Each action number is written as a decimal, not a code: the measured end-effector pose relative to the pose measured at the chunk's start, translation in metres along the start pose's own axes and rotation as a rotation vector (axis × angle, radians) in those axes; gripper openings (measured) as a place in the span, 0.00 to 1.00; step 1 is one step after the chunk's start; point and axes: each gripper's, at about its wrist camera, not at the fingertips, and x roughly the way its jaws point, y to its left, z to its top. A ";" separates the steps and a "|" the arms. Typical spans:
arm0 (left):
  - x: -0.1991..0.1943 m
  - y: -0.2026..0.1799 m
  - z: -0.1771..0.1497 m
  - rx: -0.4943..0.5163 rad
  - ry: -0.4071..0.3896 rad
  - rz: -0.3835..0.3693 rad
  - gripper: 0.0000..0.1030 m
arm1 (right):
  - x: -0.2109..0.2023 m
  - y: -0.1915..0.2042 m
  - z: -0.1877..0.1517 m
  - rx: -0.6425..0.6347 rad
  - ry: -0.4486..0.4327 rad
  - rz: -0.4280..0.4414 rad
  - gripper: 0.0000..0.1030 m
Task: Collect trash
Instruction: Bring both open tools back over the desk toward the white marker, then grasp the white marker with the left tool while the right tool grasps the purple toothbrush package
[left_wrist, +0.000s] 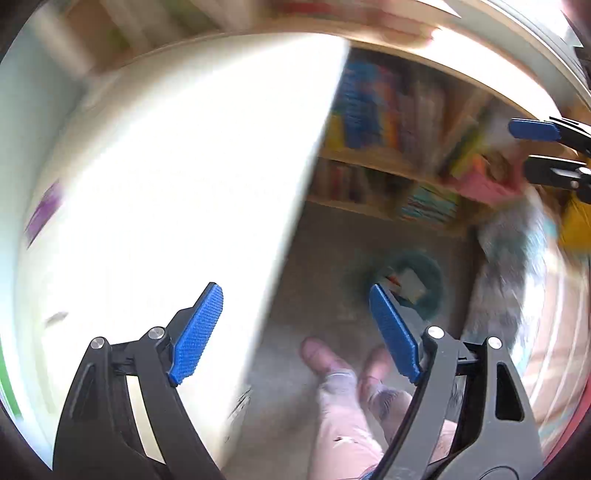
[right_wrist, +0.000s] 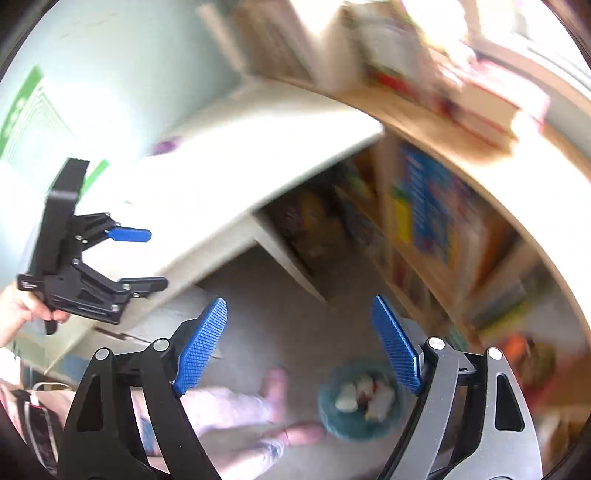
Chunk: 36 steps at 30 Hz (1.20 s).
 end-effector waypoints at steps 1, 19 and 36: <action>-0.002 0.020 0.000 -0.051 0.004 0.004 0.77 | 0.011 0.010 0.020 -0.027 0.007 0.016 0.79; -0.002 0.265 -0.043 -0.549 0.030 0.182 0.84 | 0.193 0.203 0.234 -0.448 0.136 0.201 0.86; 0.039 0.367 -0.066 -1.148 0.121 0.216 0.84 | 0.380 0.324 0.344 -0.891 0.420 0.426 0.86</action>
